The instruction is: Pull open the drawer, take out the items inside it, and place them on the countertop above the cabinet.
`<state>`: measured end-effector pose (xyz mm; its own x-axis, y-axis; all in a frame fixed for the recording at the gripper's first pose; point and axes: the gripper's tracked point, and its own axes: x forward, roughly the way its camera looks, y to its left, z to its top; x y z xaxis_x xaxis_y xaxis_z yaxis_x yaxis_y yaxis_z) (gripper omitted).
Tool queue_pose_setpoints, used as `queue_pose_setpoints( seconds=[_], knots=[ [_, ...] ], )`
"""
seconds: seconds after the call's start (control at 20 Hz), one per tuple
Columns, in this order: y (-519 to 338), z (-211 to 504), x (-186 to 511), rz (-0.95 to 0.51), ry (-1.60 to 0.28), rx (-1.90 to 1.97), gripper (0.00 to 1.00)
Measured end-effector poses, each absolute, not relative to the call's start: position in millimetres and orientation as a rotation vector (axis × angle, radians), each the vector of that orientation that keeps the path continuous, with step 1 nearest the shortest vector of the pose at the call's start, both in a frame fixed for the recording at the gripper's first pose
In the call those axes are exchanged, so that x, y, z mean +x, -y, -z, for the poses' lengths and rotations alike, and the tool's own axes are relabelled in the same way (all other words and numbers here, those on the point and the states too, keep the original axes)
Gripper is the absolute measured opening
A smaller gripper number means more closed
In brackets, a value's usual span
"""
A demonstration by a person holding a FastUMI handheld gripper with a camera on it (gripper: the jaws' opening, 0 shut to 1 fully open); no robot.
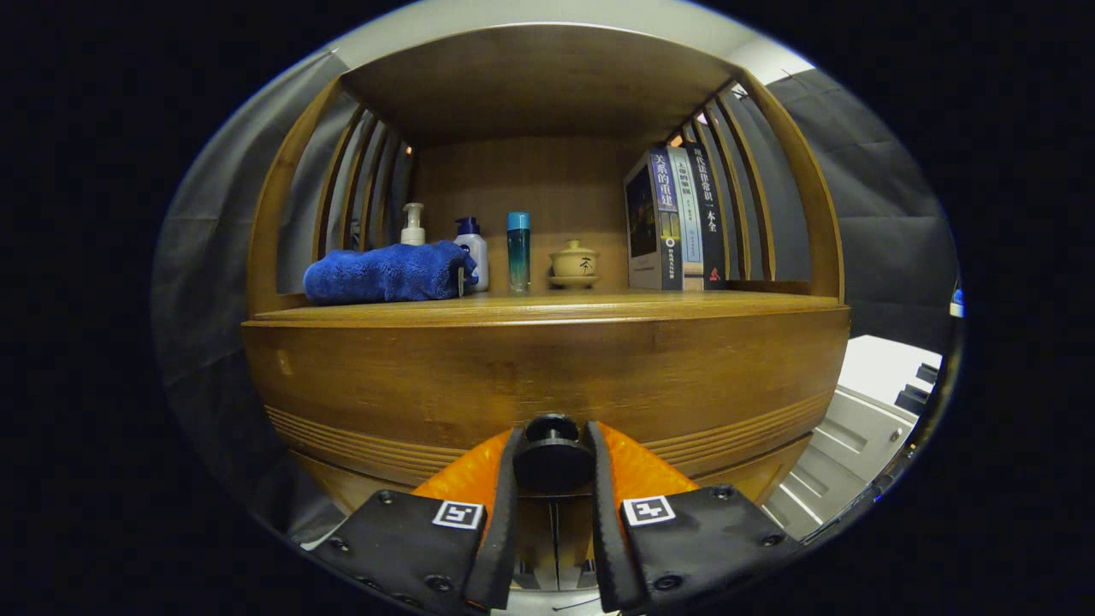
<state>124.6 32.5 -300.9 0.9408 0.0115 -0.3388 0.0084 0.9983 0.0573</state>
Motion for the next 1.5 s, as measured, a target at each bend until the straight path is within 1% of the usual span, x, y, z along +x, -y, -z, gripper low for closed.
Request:
queue_pose_setpoints(
  seconds=[0.5,0.95,1.5],
  knots=[
    [-29.6,288.6,102.3,0.004,-0.313,0.081,0.46],
    [-27.3,275.7,46.8,-0.012,-0.31,0.049,0.45],
    [-25.8,267.2,0.7,-0.02,-0.349,0.05,0.45]
  ],
)
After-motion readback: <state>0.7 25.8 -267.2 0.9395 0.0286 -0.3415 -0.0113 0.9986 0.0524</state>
